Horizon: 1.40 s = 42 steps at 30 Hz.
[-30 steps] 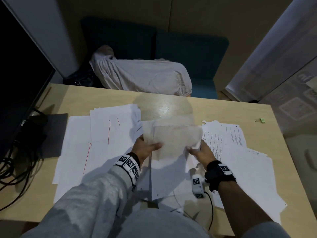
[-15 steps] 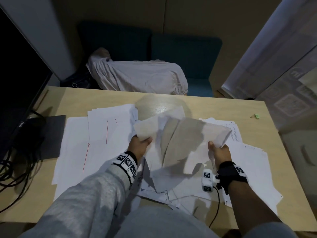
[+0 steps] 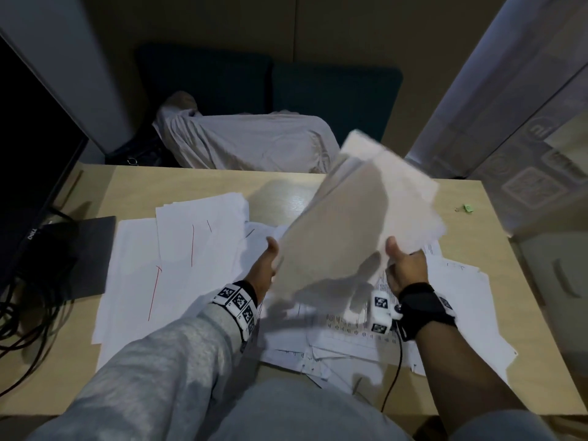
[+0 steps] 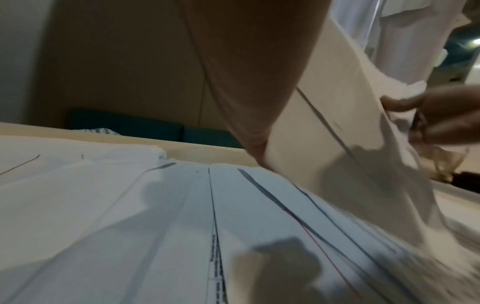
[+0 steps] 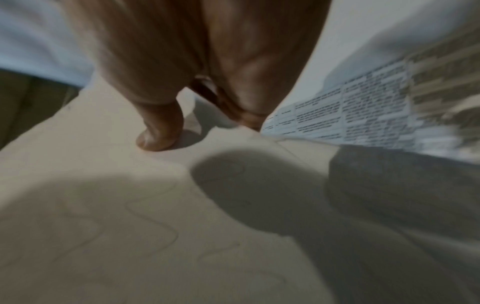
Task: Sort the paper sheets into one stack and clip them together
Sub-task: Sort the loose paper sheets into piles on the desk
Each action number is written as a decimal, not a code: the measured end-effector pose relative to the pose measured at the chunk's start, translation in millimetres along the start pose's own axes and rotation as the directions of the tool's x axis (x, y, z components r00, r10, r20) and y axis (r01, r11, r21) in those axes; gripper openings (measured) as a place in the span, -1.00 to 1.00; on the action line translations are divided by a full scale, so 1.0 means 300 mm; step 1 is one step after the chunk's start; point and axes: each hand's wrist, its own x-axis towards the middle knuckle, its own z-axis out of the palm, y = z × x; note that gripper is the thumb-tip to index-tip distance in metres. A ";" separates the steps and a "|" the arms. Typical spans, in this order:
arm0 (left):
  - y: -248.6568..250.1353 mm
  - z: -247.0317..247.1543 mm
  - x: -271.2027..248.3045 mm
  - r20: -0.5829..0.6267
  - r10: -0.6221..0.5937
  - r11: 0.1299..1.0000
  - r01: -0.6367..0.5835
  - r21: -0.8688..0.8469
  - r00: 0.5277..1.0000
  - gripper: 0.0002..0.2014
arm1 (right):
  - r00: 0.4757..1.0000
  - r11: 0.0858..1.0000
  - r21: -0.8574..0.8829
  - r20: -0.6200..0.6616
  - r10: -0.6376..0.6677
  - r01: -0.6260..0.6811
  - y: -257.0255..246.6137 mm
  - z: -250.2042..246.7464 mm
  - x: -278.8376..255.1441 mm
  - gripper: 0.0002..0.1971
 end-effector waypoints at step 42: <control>-0.227 0.544 0.156 0.203 -0.065 0.743 -0.088 0.663 0.977 -0.65 | 0.979 0.784 -0.588 -0.079 0.188 -0.199 0.116 -0.639 0.052 -0.78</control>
